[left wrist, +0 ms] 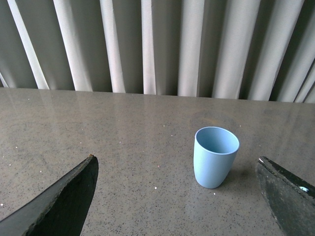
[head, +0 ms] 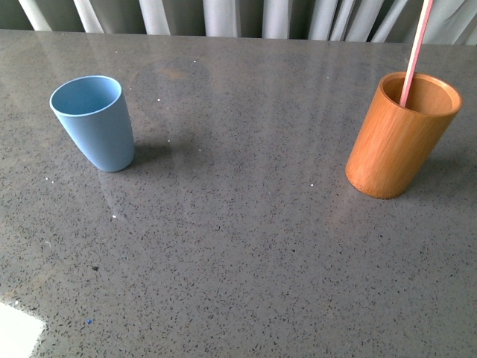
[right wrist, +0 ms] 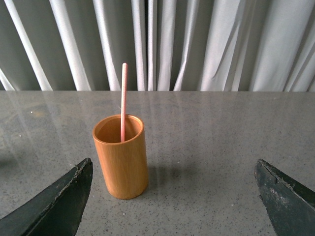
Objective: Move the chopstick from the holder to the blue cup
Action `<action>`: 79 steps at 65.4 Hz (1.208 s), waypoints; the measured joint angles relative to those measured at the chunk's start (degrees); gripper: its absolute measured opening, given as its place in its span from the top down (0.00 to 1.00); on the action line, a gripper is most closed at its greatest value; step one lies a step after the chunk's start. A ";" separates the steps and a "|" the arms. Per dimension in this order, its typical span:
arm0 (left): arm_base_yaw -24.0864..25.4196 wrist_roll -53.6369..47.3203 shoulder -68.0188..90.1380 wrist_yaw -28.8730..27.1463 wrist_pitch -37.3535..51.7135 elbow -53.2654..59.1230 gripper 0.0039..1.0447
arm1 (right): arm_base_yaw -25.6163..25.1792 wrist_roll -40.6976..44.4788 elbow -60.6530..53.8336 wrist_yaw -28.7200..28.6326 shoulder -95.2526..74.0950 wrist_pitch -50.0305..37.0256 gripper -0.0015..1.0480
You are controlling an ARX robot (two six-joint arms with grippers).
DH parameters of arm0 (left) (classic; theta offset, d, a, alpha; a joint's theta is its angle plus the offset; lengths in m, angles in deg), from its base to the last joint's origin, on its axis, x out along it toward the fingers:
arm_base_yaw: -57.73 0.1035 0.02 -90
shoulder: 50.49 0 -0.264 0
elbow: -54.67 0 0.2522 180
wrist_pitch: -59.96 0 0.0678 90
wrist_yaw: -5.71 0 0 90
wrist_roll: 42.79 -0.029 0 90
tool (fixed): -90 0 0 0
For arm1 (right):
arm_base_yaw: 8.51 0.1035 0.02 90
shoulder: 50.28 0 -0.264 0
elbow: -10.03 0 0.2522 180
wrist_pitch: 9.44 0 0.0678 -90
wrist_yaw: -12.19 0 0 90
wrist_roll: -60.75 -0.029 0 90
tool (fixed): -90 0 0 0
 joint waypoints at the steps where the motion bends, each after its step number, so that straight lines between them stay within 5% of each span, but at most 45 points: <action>1: 0.00 0.00 0.00 0.00 0.00 0.00 0.08 | 0.00 -0.02 0.00 0.00 0.00 0.00 0.09; 38: 0.00 0.02 0.00 0.00 0.00 0.00 0.08 | 0.00 0.00 0.02 0.00 0.00 0.00 0.09; 47: -1.29 7.41 11.82 -3.15 -14.80 -7.15 0.08 | 0.00 0.00 0.02 0.00 0.04 0.00 0.09; 70: 0.28 7.63 53.00 7.41 14.14 -20.09 0.08 | 0.00 0.00 0.00 0.00 0.04 0.00 0.09; 79: -0.96 8.00 69.99 9.31 15.50 -29.53 0.08 | 0.00 0.00 0.00 0.00 0.04 0.00 0.09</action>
